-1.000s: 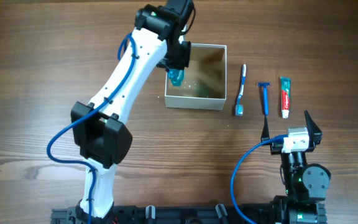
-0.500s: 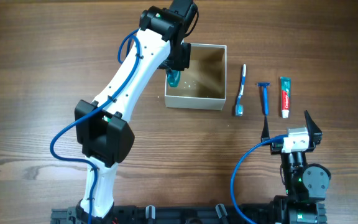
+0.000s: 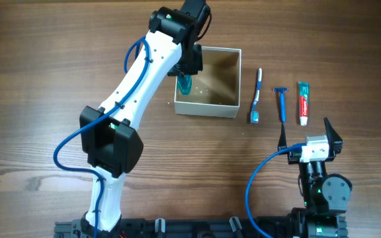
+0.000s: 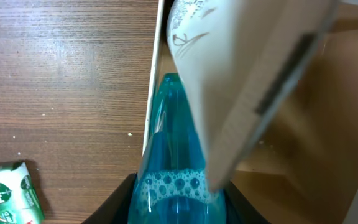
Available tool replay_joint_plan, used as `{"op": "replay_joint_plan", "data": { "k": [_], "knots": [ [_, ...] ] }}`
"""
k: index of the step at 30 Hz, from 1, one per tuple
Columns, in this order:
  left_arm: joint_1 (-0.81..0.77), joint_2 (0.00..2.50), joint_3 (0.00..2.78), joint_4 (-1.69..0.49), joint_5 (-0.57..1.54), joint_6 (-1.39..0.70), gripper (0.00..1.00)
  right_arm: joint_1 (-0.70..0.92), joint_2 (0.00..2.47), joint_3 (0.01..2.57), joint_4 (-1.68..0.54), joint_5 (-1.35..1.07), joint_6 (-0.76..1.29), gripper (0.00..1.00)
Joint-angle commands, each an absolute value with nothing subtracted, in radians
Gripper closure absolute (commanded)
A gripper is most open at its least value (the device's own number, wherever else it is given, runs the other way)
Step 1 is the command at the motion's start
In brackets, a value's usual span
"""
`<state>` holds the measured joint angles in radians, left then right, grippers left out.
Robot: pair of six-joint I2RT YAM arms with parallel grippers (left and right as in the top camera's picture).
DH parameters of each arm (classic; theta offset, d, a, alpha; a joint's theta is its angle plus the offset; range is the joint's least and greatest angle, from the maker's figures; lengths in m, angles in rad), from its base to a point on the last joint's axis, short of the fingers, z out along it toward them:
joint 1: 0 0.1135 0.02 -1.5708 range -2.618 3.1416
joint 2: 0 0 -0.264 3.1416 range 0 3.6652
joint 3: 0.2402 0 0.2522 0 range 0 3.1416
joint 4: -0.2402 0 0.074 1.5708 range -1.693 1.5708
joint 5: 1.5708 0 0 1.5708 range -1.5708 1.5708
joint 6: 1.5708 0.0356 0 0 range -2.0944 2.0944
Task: Pack container
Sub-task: 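Lower the bottle into the box beside the Pantene tube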
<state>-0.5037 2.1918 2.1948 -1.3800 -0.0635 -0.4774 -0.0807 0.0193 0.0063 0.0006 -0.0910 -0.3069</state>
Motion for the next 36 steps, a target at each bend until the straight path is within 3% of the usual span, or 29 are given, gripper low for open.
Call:
{"op": "replay_joint_plan", "data": {
  "k": [1, 10, 24, 36],
  "knots": [
    [-0.499, 2.194, 2.205, -1.378, -0.096, -0.509, 0.96, -0.077, 0.011, 0.005, 0.003, -0.075, -0.287, 0.00],
    [-0.499, 2.194, 2.205, -1.362, -0.096, -0.505, 0.96, -0.077, 0.011, 0.005, 0.003, -0.075, -0.287, 0.00],
    [-0.499, 2.194, 2.205, -1.354, -0.103, -0.670, 0.96, -0.077, 0.011, 0.005, 0.003, -0.075, -0.288, 0.00],
    [-0.499, 2.194, 2.205, -1.366, -0.160, -0.948, 0.96, -0.077, 0.011, 0.005, 0.003, -0.075, -0.287, 0.00]
  ]
}}
